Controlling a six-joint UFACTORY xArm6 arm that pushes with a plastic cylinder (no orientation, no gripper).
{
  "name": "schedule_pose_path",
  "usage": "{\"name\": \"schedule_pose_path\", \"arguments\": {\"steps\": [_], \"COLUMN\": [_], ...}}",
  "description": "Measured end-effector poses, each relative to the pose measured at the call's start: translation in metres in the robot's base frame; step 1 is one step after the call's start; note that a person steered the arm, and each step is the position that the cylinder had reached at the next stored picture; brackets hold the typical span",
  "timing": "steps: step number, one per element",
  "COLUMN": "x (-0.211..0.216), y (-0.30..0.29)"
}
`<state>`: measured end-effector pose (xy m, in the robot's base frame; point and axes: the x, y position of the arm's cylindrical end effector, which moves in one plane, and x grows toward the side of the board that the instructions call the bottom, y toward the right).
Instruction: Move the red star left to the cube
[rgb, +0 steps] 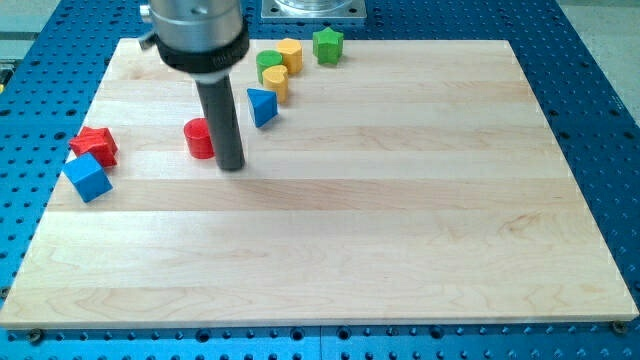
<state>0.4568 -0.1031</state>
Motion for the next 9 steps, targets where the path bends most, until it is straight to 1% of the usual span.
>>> {"name": "schedule_pose_path", "arguments": {"steps": [1,2,3,4,5,6,7,8,9], "x": [0.033,0.072,0.037,0.006,-0.007,0.005,0.023,0.011,-0.019], "y": [-0.066,-0.171,-0.162,-0.117,-0.081,-0.097,-0.146,-0.155,-0.112]}}
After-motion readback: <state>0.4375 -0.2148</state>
